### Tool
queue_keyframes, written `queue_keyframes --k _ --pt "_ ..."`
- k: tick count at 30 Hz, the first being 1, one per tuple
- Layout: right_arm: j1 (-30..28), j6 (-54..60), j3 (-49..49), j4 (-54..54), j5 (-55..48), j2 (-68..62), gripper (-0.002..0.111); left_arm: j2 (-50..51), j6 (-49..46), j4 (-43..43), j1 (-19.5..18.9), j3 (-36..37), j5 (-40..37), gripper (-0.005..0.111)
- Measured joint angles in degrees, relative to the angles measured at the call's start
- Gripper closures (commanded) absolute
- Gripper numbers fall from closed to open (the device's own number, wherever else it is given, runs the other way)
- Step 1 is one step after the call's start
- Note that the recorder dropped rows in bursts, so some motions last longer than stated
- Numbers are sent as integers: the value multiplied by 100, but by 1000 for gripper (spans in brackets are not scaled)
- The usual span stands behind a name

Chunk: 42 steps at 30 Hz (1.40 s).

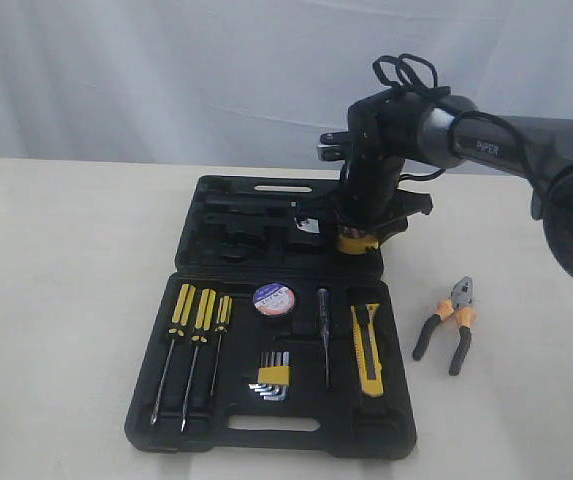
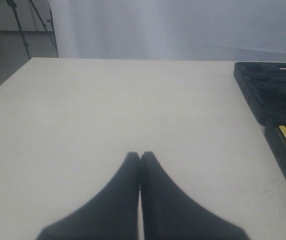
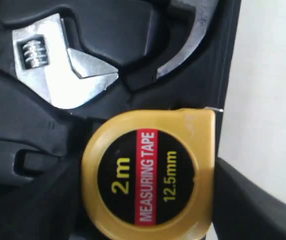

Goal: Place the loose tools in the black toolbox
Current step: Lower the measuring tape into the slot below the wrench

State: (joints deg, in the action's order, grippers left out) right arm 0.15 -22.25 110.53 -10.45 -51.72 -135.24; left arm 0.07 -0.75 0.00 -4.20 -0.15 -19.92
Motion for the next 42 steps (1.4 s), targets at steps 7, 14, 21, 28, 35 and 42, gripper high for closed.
queue_keyframes --k 7,14,21,28,35,42 --pt "13 -172 35 38 80 -75 89 0 0 0 0 0 0 107" --pt "13 -218 98 490 218 -216 89 0 0 0 0 0 0 107" --pt "13 -229 98 615 209 -231 89 0 0 0 0 0 0 107" --pt "13 -98 98 665 -23 -231 89 0 0 0 0 0 0 107" --pt "13 143 119 677 -175 -229 73 0 0 0 0 0 0 107" --pt "13 264 119 677 -671 -133 51 0 0 0 0 0 0 107"
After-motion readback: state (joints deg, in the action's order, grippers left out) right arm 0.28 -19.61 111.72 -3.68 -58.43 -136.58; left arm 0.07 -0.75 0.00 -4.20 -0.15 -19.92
